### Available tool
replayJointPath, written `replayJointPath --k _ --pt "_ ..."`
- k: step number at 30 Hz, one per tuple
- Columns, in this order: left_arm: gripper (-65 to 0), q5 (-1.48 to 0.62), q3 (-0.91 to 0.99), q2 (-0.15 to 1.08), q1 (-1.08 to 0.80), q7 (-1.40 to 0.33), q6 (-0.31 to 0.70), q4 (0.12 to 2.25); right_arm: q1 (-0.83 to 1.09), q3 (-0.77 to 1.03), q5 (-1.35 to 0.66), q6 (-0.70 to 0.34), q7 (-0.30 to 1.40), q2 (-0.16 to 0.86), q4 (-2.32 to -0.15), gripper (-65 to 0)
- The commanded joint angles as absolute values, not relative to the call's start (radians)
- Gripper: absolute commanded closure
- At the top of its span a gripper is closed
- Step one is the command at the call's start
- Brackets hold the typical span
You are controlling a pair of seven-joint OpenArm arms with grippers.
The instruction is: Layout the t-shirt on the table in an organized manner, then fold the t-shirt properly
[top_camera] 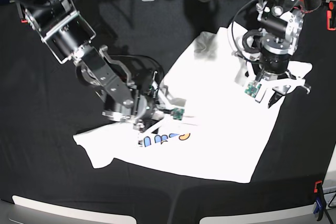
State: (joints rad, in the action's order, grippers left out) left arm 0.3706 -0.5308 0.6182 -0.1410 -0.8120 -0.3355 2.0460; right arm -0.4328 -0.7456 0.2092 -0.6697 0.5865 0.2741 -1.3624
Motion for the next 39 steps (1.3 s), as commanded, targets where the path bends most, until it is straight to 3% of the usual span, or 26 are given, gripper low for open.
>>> replayJointPath --k 1,7,12,18,20,21,27,32,39 --pt "-16.6 0.388 -0.524 0.627 -0.13 -0.795 -0.339 2.062 -0.471 -0.753 0.21 -0.648 0.576 0.277 -1.372 -25.1" --pt "-16.6 0.388 -0.524 0.627 -0.13 -0.795 -0.34 2.062 -0.482 -0.775 0.208 -0.595 0.573 0.253 -1.37 -24.7" --pt "-16.6 0.388 -0.524 0.627 -0.13 -0.796 -0.34 2.062 -0.482 -0.775 0.21 -0.594 0.563 0.222 -1.319 -9.7" --pt "-16.6 0.388 -0.524 0.627 -0.13 -0.818 -0.34 2.062 -0.485 -0.775 0.271 -0.497 0.523 0.207 -1.29 -9.2" --pt "-16.6 0.389 -0.524 0.627 -0.13 -0.817 -0.34 2.062 -0.487 -0.775 0.274 -0.46 0.524 0.207 -1.29 -4.8" --pt "-16.6 0.391 -0.524 0.627 -0.13 -0.817 -0.34 2.062 -0.487 -0.775 0.274 -0.449 0.53 0.207 -1.291 -0.4" --pt "-16.6 0.391 -0.524 0.627 -0.13 -0.818 -0.34 2.062 -0.487 -0.775 0.27 -0.445 0.702 0.216 -1.298 0.0" --pt "-16.6 0.391 -0.524 0.627 -0.13 -0.818 -0.34 2.062 -0.477 -0.775 0.224 -0.456 0.751 0.325 -1.366 0.0" --pt "-16.6 0.39 -0.524 0.627 -0.13 -0.818 -0.34 2.062 -0.456 -0.775 0.056 -0.456 0.87 0.575 -1.542 0.0"
